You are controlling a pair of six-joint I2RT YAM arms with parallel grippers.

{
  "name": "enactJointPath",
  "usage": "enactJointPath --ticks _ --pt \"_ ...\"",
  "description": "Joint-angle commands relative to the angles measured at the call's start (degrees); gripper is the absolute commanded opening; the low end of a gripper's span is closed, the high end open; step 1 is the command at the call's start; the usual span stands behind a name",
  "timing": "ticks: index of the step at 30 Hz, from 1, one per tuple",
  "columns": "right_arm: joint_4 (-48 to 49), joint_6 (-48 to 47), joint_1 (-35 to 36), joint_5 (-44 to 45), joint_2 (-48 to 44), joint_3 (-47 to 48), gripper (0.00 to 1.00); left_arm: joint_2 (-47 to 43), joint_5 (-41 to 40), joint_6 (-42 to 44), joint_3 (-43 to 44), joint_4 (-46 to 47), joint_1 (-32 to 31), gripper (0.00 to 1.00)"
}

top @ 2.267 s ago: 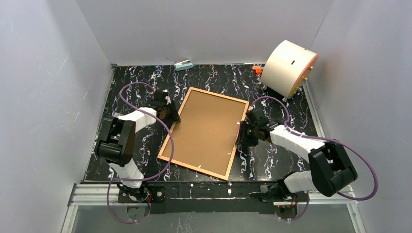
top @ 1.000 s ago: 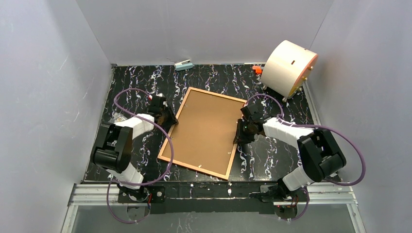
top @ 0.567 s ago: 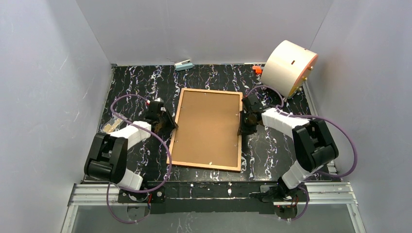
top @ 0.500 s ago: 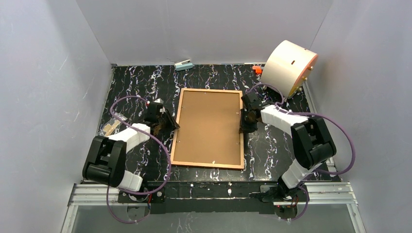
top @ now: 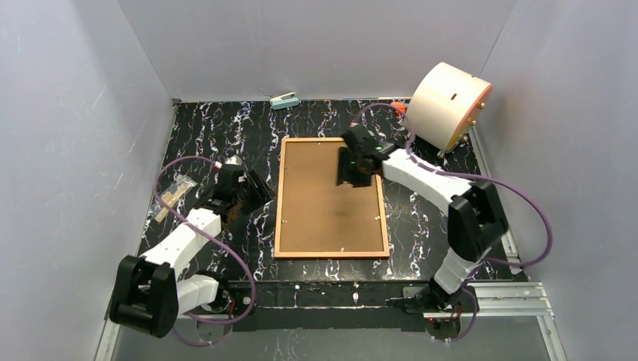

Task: Put the photo into the frame
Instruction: Adjust the photo frame at the center of the board, then install the photo frame at the center of the board.

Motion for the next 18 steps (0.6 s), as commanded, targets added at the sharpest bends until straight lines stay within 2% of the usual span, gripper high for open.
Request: enactJointPath --ticks 1,5,11,14,18 --pt "-2.28 3.56 9.26 4.69 8.62 12.55 0.62 -6.22 -7.74 -1.01 1.23 -10.28 -0.02 0.6" --pt "-4.58 6.16 15.07 8.26 20.58 26.19 0.62 -11.56 -14.08 -6.98 -0.69 -17.81 -0.06 0.65" --pt "-14.15 8.4 20.34 16.89 37.83 50.03 0.61 -17.22 -13.97 -9.26 -3.64 -19.66 0.04 0.72" --pt "-15.85 8.36 20.93 18.07 42.11 53.93 0.58 -17.52 -12.84 -9.28 -3.97 -19.74 0.08 0.74" --pt "-13.53 6.08 21.86 18.08 43.02 52.91 0.55 -17.29 -12.0 -9.48 -4.92 -19.31 0.04 0.74"
